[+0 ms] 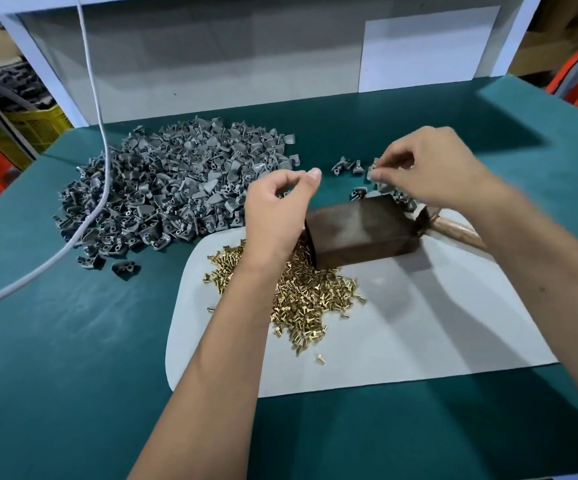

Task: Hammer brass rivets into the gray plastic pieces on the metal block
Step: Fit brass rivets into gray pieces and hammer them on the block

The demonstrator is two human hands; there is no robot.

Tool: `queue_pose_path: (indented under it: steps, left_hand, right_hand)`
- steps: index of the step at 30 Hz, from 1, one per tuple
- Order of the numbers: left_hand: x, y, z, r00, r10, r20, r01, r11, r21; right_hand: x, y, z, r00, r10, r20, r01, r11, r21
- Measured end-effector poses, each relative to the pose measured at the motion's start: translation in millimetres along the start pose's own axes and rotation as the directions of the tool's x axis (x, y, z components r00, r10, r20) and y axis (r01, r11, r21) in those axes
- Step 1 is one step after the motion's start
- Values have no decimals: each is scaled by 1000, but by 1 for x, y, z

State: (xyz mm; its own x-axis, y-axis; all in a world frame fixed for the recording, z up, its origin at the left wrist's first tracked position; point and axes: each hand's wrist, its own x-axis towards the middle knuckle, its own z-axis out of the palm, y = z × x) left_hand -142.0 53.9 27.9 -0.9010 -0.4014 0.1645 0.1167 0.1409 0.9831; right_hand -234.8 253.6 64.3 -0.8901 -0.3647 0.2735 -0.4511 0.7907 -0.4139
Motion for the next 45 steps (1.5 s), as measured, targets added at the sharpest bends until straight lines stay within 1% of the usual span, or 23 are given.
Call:
queue_pose_path:
  steps: [2, 3, 5, 7, 8, 10, 14, 16, 18, 20, 22, 26, 28, 30, 32, 33, 35, 38, 40, 42, 43, 44, 45]
  left_hand:
    - [3, -1, -2, 998, -16, -55, 15, 1000, -16]
    - [3, -1, -3, 997, -21, -73, 19, 999, -27]
    - [3, -2, -5, 995, -31, -91, 27, 999, -37]
    - [4, -3, -5, 993, -51, -102, 48, 998, -36]
    - [5, -4, -6, 992, -59, -110, 55, 998, -38]
    - [6, -4, -8, 990, -65, -125, 59, 997, -46]
    - [8, -5, -11, 989, -64, -135, 60, 998, -34]
    - [8, -5, -11, 988, -53, -146, 52, 999, -14]
    - [8, -6, -11, 987, -48, -153, 48, 999, -5]
    - [8, -6, -11, 987, -50, -154, 50, 999, -5]
    - [8, -6, -10, 987, -57, -151, 57, 998, -1]
    - [7, -7, -10, 988, -63, -143, 66, 998, 18]
    - [6, -7, -10, 988, -59, -142, 62, 998, 17]
    - [7, -8, -10, 989, -51, -138, 52, 999, 5]
    - [7, -8, -10, 992, -32, -121, 30, 999, -18]
    - [7, -7, -9, 995, -28, -93, 23, 998, -60]
    - [5, -3, -12, 999, -49, 11, 50, 980, -191]
    - [5, 2, -22, 986, -71, 151, 114, 948, -298]
    - [6, 4, -33, 981, -74, 181, 134, 929, -346]
    - [8, 5, -44, 986, -93, 141, 146, 890, -433]
    - [10, 5, -50, 990, -103, 96, 136, 867, -479]
    - [12, 4, -56, 993, -109, 40, 114, 853, -509]
    - [13, 2, -61, 994, -112, -15, 87, 846, -525]
  right_hand:
    - [25, 4, 3, 1000, 12, -5, -13, 997, -78]
    - [38, 3, 7, 1000, -27, 2, 27, 991, -129]
    - [61, -2, 18, 984, -132, 119, 158, 957, -245]
    - [80, -6, 31, 938, -203, 280, 287, 907, -308]
    - [85, -6, 36, 914, -217, 342, 328, 892, -311]
    - [91, -5, 41, 894, -222, 388, 346, 894, -286]
    - [95, -3, 38, 882, -271, 387, 407, 851, -332]
    - [94, -1, 33, 897, -272, 349, 392, 856, -338]
    - [91, 4, 27, 951, -233, 205, 286, 915, -285]
    - [90, 12, 22, 987, -149, 55, 157, 963, -221]
    - [88, 17, 19, 997, -68, 34, 74, 973, -216]
    - [73, 18, 21, 996, 42, 84, -25, 981, -193]
    - [65, 13, 21, 995, 71, 67, -65, 994, -88]
    - [55, -2, 18, 994, 108, 20, -110, 983, 146]
    - [39, -26, 15, 996, 87, 4, -82, 922, 378]
    - [30, -39, 15, 999, 42, 16, -45, 888, 458]
    - [11, -64, 18, 997, -68, 35, 40, 851, 523]
    - [-10, -86, 25, 990, -132, -52, 141, 901, 409]
    - [-19, -95, 27, 987, -143, -72, 160, 919, 360]
    - [-25, -101, 25, 986, -156, -51, 164, 927, 336]
    - [-28, -103, 21, 981, -193, -35, 195, 941, 277]
    - [-31, -107, 16, 968, -252, 15, 244, 947, 211]
    - [-36, -111, 9, 941, -318, 114, 296, 939, 177]
